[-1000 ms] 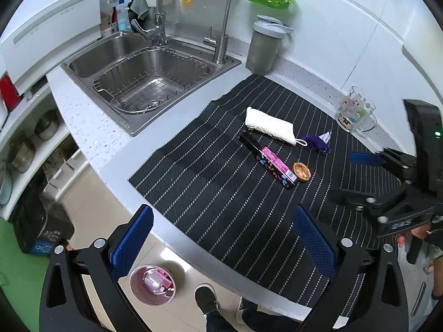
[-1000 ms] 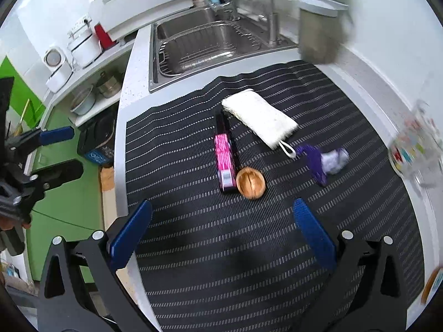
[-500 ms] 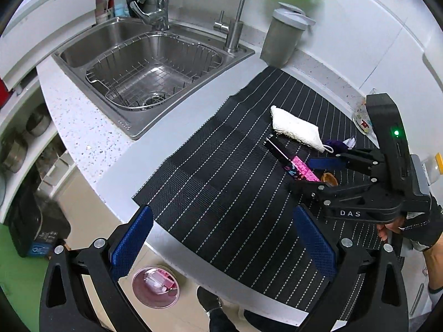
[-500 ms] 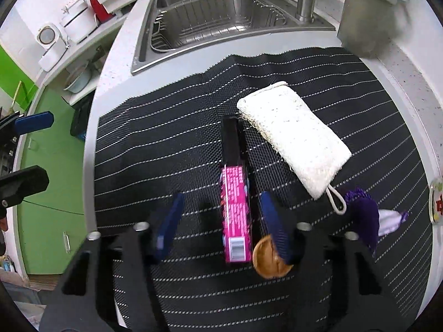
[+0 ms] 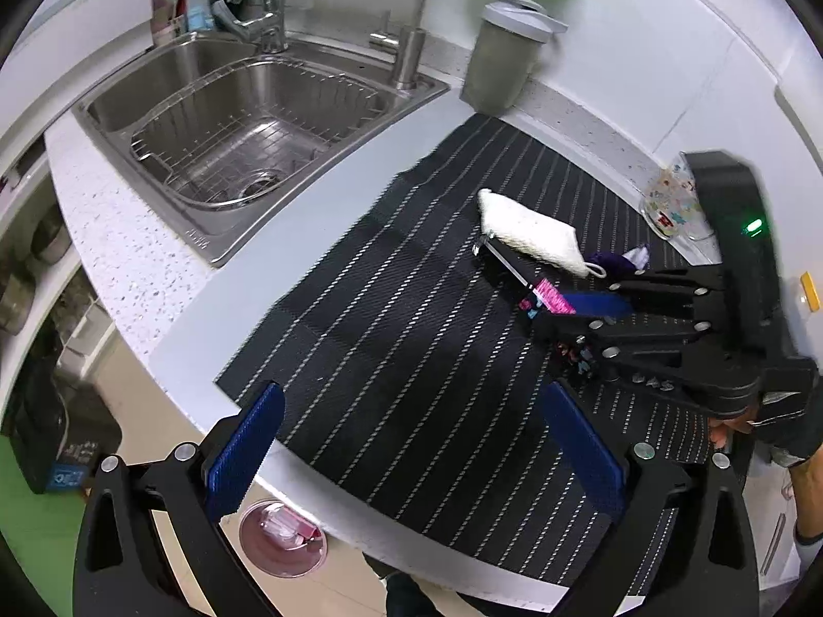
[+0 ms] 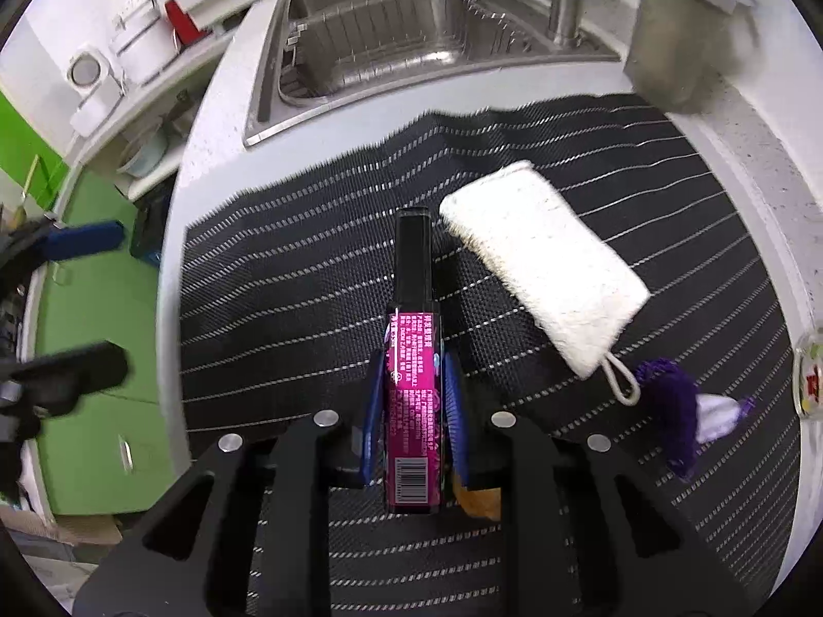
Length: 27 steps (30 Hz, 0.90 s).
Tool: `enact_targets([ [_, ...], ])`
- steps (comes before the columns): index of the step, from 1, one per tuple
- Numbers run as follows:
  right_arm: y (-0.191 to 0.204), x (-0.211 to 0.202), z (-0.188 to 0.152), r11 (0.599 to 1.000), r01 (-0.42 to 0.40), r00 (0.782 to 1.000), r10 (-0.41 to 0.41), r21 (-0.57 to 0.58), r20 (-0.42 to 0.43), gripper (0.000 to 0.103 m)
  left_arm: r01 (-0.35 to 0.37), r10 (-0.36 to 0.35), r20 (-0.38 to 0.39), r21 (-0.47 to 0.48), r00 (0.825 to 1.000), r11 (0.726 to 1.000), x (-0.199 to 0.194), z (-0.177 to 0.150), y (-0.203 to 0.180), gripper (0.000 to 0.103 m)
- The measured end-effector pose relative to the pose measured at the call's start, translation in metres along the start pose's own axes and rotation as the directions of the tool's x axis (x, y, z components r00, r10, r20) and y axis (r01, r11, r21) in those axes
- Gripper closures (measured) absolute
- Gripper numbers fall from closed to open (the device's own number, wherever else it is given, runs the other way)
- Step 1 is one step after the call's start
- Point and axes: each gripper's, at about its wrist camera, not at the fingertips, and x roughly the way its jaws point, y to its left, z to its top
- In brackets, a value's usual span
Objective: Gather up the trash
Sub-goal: 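Grasp the pink snack box with the right gripper while the left gripper grasps the walnut shell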
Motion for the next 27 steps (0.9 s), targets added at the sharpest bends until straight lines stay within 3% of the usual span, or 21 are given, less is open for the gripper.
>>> enact_targets([
  [10, -0.052, -0.076, -0.034, 0.988, 0.061, 0.993, -0.074, 0.140, 0.094, 0.081, 0.067, -0.067, -0.006, 0.123, 0.998, 0.990, 0.015, 0.018, -0.059, 0.006],
  [23, -0.107, -0.101, -0.086, 0.961, 0.089, 0.989, -0.117, 0.262, 0.093, 0.081, 0.107, -0.079, -0.113, 0.266, 0.990, 0.958, 0.079, 0.014, -0.124, 0.007],
  [25, -0.112, -0.101, -0.090, 0.959, 0.087, 0.989, -0.116, 0.271, 0.090, 0.081, 0.104, -0.073, -0.125, 0.270, 0.989, 0.957, 0.087, 0.011, -0.127, 0.009],
  [27, -0.118, -0.100, -0.095, 0.957, 0.085, 0.990, -0.113, 0.279, 0.089, 0.081, 0.103, -0.067, -0.137, 0.271, 0.988, 0.957, 0.093, 0.009, -0.130, 0.019],
])
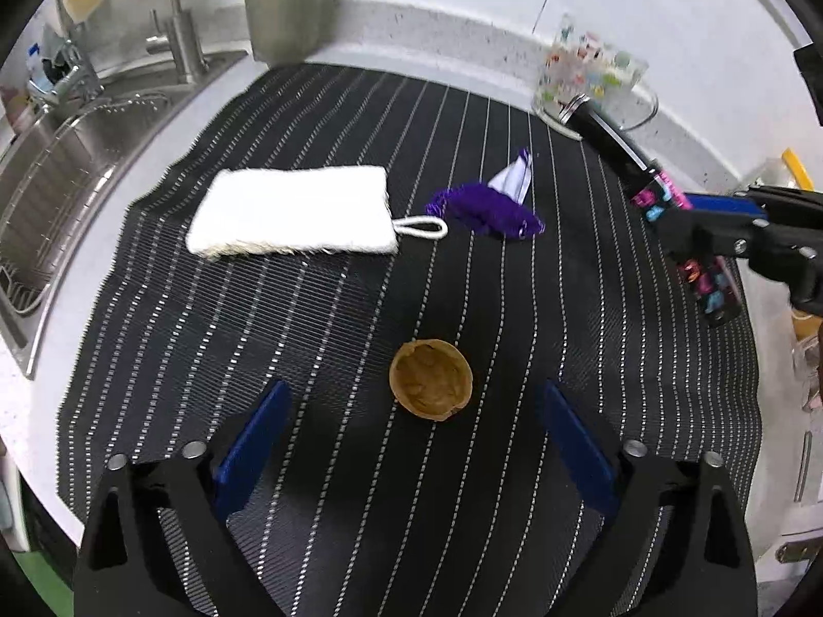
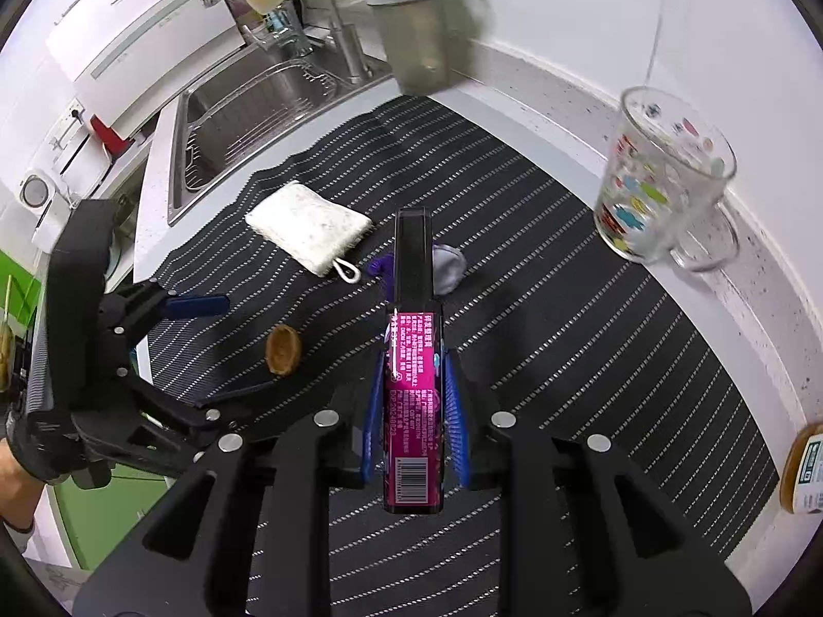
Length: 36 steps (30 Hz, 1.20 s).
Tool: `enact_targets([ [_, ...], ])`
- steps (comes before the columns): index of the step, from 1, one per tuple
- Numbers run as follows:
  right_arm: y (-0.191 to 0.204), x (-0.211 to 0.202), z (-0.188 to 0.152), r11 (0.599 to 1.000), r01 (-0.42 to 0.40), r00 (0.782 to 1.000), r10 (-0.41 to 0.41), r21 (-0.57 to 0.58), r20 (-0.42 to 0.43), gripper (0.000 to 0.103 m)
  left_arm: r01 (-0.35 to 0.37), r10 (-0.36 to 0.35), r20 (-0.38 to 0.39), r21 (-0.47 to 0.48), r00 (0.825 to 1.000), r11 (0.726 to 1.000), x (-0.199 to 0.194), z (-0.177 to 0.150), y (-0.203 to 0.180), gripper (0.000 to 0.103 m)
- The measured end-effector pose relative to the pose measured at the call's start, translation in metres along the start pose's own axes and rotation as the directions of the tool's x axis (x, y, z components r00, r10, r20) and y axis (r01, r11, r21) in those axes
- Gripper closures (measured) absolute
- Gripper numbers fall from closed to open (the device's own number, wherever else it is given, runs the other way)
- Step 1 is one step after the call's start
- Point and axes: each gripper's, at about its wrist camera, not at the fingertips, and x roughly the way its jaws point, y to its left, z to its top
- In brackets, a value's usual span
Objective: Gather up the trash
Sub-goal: 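Grasp the pink snack box with the right gripper while the left gripper grasps the walnut shell, then carry the walnut shell and pink box to the pink bin and release both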
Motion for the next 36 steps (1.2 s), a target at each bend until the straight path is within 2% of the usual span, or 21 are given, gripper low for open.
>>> enact_targets([
  [1, -0.001, 0.000, -0.001, 1.000, -0.001, 1.000, 0.001, 0.002, 0.000, 0.081, -0.003, 0.003, -0.004, 0.002, 1.000, 1.000, 0.003, 0.000, -0.001, 0.022],
  [4, -0.005, 0.001, -0.001, 1.000, -0.005, 1.000, 0.005, 0.004, -0.001, 0.081, -0.005, 0.005, -0.019, 0.006, 1.000, 1.000, 0.009, -0.001, -0.005, 0.039],
  [6, -0.006, 0.001, -0.001, 1.000, -0.006, 1.000, 0.006, 0.003, 0.000, 0.081, -0.011, 0.011, -0.026, 0.006, 1.000, 1.000, 0.013, -0.001, -0.007, 0.055],
  [7, -0.006, 0.000, -0.001, 1.000, -0.008, 1.000, 0.008, 0.002, 0.001, 0.081, -0.014, 0.014, -0.024, 0.006, 1.000, 1.000, 0.013, -0.002, -0.007, 0.059],
  [8, -0.006, 0.000, -0.001, 1.000, -0.008, 1.000, 0.008, 0.001, 0.002, 0.081, -0.017, 0.017, -0.021, 0.006, 1.000, 1.000, 0.014, -0.001, -0.007, 0.068],
  [16, -0.001, -0.010, -0.004, 1.000, -0.021, 1.000, 0.021, -0.022, 0.017, 0.081, -0.012, 0.012, 0.011, -0.029, 1.000, 1.000, -0.004, -0.003, -0.007, 0.068],
  [21, 0.017, -0.024, -0.007, 0.994, -0.056, 0.998, 0.059, -0.089, 0.029, 0.081, -0.004, 0.010, 0.074, -0.078, 0.997, 0.997, -0.048, -0.016, -0.005, 0.068],
  [24, 0.039, -0.031, -0.009, 0.984, -0.083, 0.995, 0.090, -0.159, 0.032, 0.081, -0.019, 0.034, 0.116, -0.126, 0.993, 0.992, -0.077, -0.033, -0.002, 0.068],
  [27, 0.069, -0.035, -0.013, 0.963, -0.119, 0.991, 0.130, -0.243, 0.028, 0.081, -0.048, 0.076, 0.146, -0.184, 0.986, 0.982, -0.106, -0.056, 0.005, 0.068],
  [32, 0.138, -0.037, -0.022, 0.902, -0.207, 0.975, 0.221, -0.380, -0.007, 0.081, -0.111, 0.166, 0.174, -0.289, 0.971, 0.951, -0.152, -0.107, 0.023, 0.068],
  [36, 0.207, -0.033, -0.035, 0.831, -0.285, 0.954, 0.294, -0.478, -0.058, 0.081, -0.168, 0.252, 0.172, -0.393, 0.952, 0.904, -0.189, -0.157, 0.048, 0.068],
])
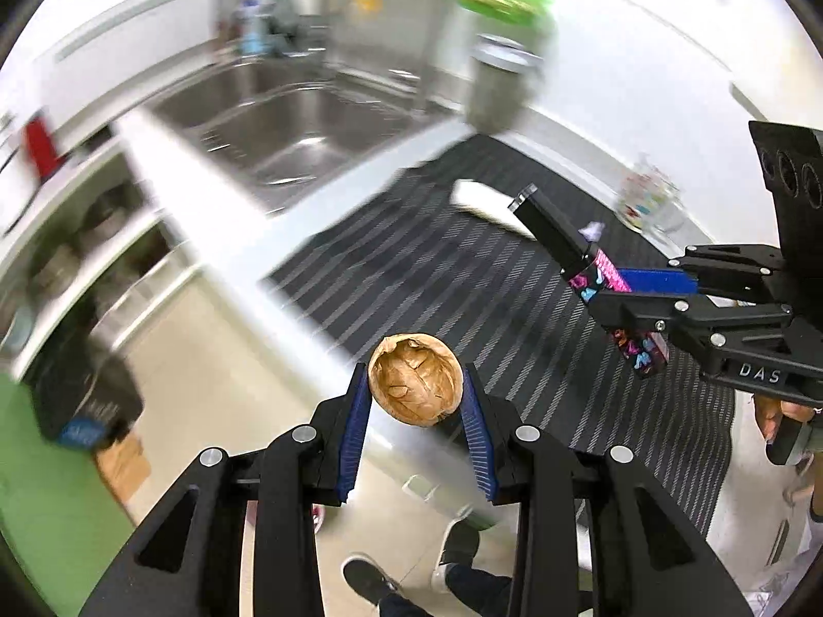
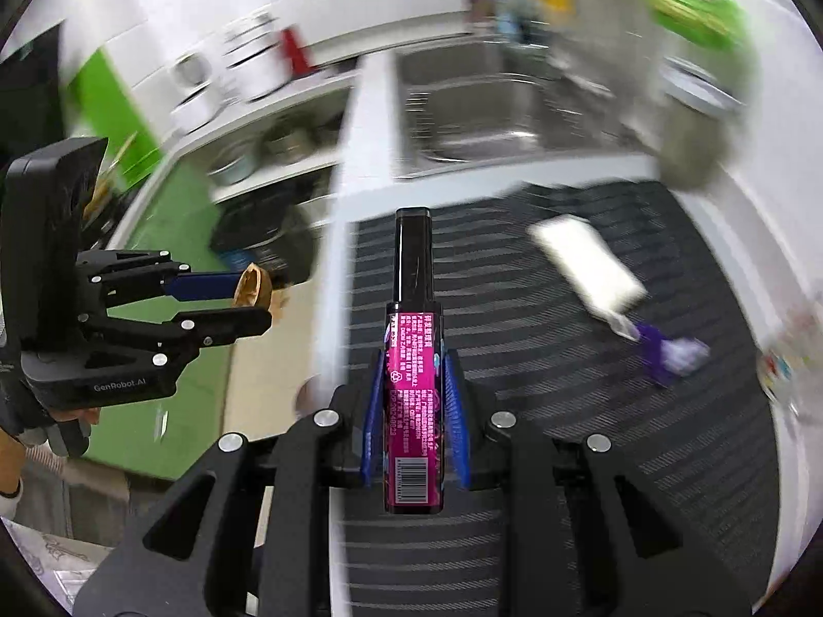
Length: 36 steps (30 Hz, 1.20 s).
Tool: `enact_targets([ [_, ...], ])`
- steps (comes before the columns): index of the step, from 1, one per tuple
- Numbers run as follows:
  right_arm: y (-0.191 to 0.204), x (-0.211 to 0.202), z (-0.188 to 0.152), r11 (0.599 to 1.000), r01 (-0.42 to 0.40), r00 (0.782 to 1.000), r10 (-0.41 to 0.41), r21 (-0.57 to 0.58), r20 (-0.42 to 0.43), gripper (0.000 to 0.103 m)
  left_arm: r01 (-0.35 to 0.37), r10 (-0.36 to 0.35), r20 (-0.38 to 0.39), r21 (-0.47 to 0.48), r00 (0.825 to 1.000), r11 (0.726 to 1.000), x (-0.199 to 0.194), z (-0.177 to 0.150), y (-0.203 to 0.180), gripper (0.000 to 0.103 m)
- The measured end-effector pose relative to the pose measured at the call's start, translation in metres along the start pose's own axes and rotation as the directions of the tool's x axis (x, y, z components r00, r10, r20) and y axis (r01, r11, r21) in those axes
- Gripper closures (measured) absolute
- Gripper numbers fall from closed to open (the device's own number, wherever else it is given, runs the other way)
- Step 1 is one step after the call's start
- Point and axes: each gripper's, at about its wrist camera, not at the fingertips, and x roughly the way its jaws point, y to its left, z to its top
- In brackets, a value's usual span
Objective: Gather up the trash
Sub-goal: 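Carry the walnut shell and pink box to the pink bin and release both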
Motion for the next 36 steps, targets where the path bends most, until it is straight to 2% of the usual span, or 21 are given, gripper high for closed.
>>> enact_targets([
  [4, 0.053, 0.025, 0.012, 0.995, -0.065, 0.998, 0.064, -0.078, -0.024, 0.081, -0.069, 0.070, 0.011, -0.089, 0.997, 0.994, -0.033, -0.035, 0.049, 0.068],
  [8, 0.113, 0.059, 0.019, 0.984, -0.110, 0.993, 0.101, -0.139, -0.066, 0.081, -0.109, 0.113, 0.013, -0.165, 0.994, 0.980, -0.055, -0.072, 0.094, 0.068],
  [13, 0.174, 0.103, 0.021, 0.979, -0.126, 0.987, 0.107, -0.163, -0.120, 0.081, -0.114, 0.117, 0.002, -0.211, 0.993, 0.971, -0.062, -0.113, 0.144, 0.068],
  [17, 0.197, 0.141, 0.019, 0.979, -0.124, 0.982, 0.098, -0.159, -0.161, 0.081, -0.103, 0.102, -0.015, -0.236, 0.995, 0.966, -0.050, -0.134, 0.177, 0.068],
  [22, 0.207, 0.198, 0.004, 0.980, -0.123, 0.977, 0.092, -0.154, -0.194, 0.081, -0.093, 0.084, -0.047, -0.254, 0.995, 0.963, -0.002, -0.165, 0.214, 0.068],
  [30, 0.183, 0.331, -0.071, 0.982, -0.121, 0.968, 0.084, -0.148, -0.235, 0.081, -0.081, 0.060, -0.082, -0.283, 0.995, 0.956, 0.141, -0.243, 0.254, 0.068],
  [33, 0.171, 0.371, -0.094, 0.982, -0.121, 0.965, 0.083, -0.142, -0.249, 0.081, -0.085, 0.058, -0.097, -0.300, 0.994, 0.950, 0.187, -0.269, 0.264, 0.068],
  [36, 0.165, 0.398, -0.109, 0.983, -0.120, 0.962, 0.081, -0.142, -0.259, 0.081, -0.089, 0.060, -0.104, -0.311, 0.993, 0.946, 0.214, -0.288, 0.272, 0.068],
])
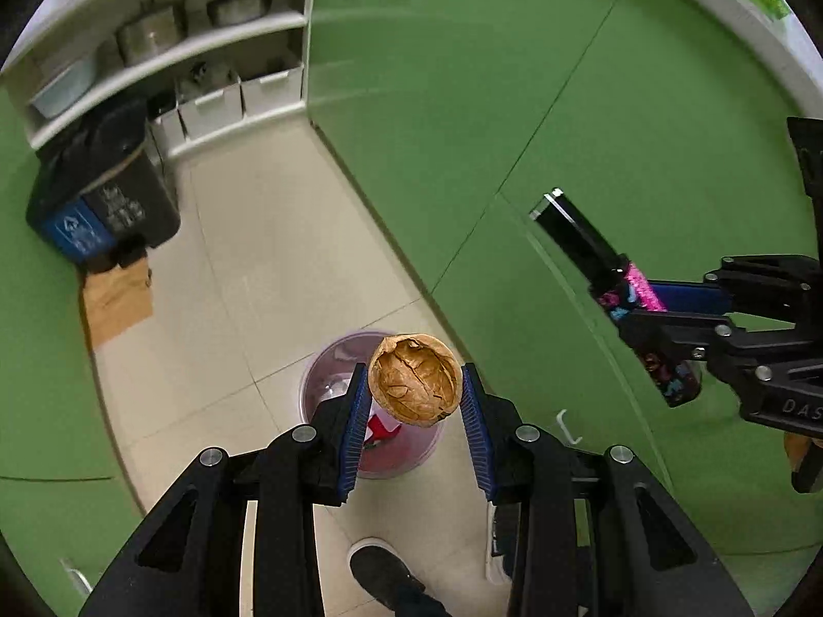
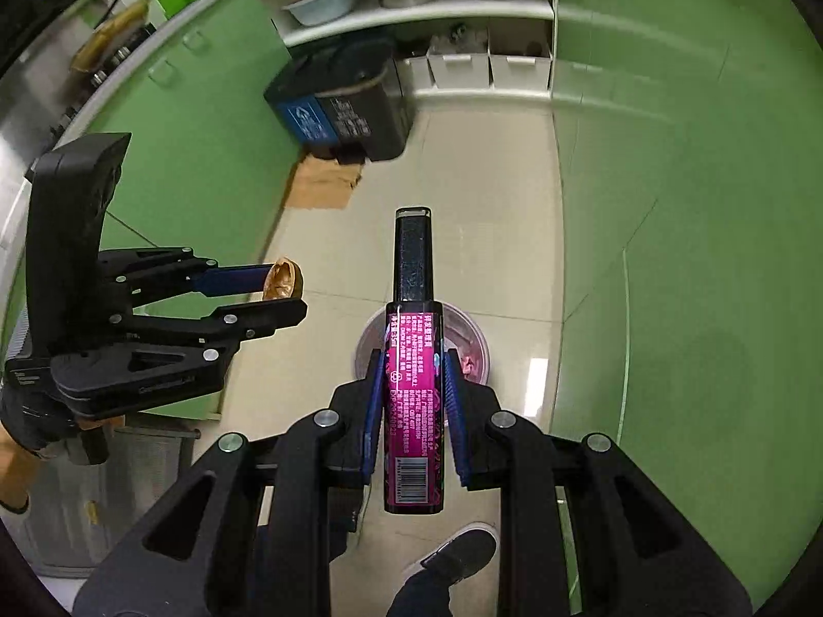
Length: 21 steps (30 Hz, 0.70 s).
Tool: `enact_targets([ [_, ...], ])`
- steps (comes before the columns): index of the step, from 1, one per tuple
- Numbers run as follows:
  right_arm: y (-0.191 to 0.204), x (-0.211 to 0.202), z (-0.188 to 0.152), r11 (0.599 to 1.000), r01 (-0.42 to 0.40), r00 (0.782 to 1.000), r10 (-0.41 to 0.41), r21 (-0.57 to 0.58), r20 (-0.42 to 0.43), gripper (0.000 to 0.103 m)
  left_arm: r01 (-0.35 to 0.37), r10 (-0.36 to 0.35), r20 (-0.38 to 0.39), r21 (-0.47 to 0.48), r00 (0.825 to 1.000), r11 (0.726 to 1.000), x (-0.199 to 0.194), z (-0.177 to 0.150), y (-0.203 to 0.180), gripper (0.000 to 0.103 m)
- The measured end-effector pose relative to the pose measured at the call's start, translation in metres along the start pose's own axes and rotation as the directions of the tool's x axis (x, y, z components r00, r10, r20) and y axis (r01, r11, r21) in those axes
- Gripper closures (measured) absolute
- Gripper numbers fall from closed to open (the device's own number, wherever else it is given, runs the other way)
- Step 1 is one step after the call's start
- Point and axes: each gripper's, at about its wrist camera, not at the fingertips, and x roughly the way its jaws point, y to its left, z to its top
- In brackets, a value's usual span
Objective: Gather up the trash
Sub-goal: 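Carry the walnut shell and pink box to the pink bin and release both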
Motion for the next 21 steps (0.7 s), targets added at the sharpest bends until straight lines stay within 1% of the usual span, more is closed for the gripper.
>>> enact_targets([
  [2, -0.002, 0.013, -0.004, 1.000, -0.001, 1.000, 0.001, 0.000, -0.004, 0.081, -0.005, 0.005, -0.003, -0.009, 1.000, 1.000, 0.013, -0.006, 0.005, 0.068],
  [3, -0.003, 0.018, -0.005, 1.000, -0.003, 1.000, 0.003, 0.000, -0.007, 0.081, -0.002, 0.002, -0.006, -0.017, 1.000, 1.000, 0.019, -0.009, 0.008, 0.064],
  [4, -0.004, 0.021, -0.006, 1.000, -0.004, 1.000, 0.004, -0.002, -0.009, 0.081, -0.012, 0.012, -0.007, -0.022, 1.000, 1.000, 0.022, -0.010, 0.010, 0.057],
  [5, -0.004, 0.026, -0.006, 1.000, -0.006, 1.000, 0.006, -0.003, -0.012, 0.081, -0.019, 0.018, -0.004, -0.026, 1.000, 0.999, 0.024, -0.011, 0.012, 0.026],
  [6, -0.004, 0.030, -0.005, 1.000, -0.008, 1.000, 0.008, -0.004, -0.014, 0.081, -0.029, 0.029, 0.007, -0.037, 1.000, 0.999, 0.025, -0.013, 0.015, 0.006],
  [7, -0.004, 0.033, -0.005, 1.000, -0.009, 1.000, 0.009, -0.006, -0.017, 0.081, -0.031, 0.032, 0.022, -0.043, 0.999, 0.999, 0.024, -0.014, 0.015, 0.006],
  [13, 0.002, 0.049, -0.008, 0.999, -0.022, 0.999, 0.021, -0.023, -0.035, 0.081, -0.052, 0.053, 0.006, -0.076, 0.999, 0.996, 0.024, -0.021, 0.029, 0.006],
  [21, 0.011, 0.073, 0.002, 0.997, -0.061, 0.997, 0.058, -0.046, -0.058, 0.081, -0.064, 0.067, 0.023, -0.115, 0.998, 0.991, 0.013, -0.027, 0.049, 0.006],
])
